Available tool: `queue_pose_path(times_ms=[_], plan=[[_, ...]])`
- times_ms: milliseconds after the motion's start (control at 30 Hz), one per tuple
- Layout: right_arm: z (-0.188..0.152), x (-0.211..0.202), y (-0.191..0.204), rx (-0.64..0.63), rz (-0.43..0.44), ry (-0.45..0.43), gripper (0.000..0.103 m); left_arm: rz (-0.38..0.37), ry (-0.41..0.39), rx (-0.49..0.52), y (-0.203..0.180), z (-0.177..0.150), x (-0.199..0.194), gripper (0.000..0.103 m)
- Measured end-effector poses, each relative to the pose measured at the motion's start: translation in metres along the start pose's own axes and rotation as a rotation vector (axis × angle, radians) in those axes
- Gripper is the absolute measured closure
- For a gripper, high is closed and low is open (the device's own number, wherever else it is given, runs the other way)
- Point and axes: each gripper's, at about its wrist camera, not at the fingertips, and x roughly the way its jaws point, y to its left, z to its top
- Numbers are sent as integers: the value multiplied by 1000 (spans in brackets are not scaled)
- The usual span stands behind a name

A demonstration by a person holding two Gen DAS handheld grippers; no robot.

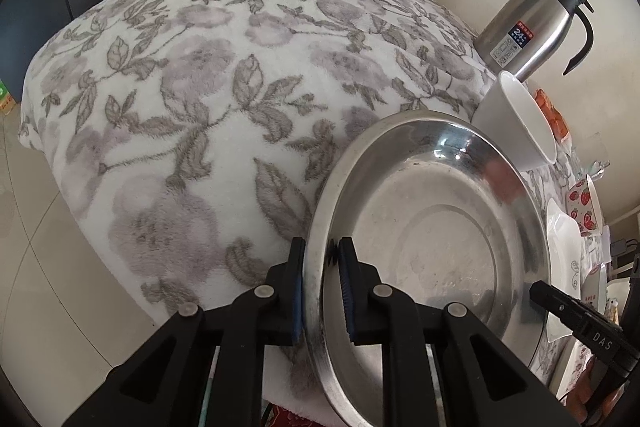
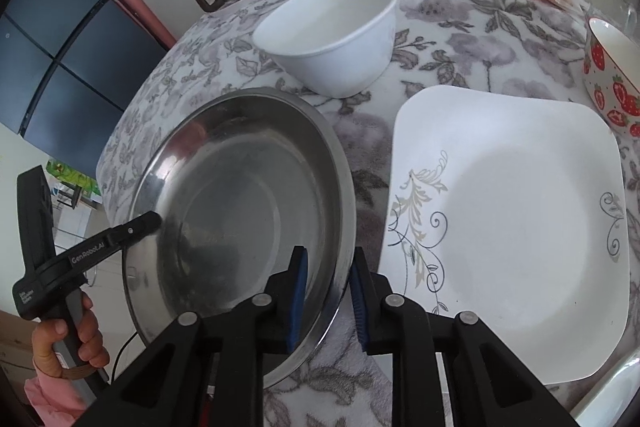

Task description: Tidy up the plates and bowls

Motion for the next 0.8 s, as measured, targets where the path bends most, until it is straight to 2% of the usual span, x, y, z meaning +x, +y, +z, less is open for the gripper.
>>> queue_pose_path(times_ms=[233, 467, 667, 800], plan=[[-1, -18, 7, -37, 13, -36, 81, 39, -32, 28, -7, 4, -19, 87], [-1, -44, 4, -17, 57, -88, 81, 42, -81, 63, -25, 9, -48, 87], [-1, -77, -9, 13, 85, -163, 81, 14, -116, 89, -56, 17, -74, 87], [1, -107, -25, 38, 86, -235, 81, -10, -158, 142, -92, 24, -96, 87]])
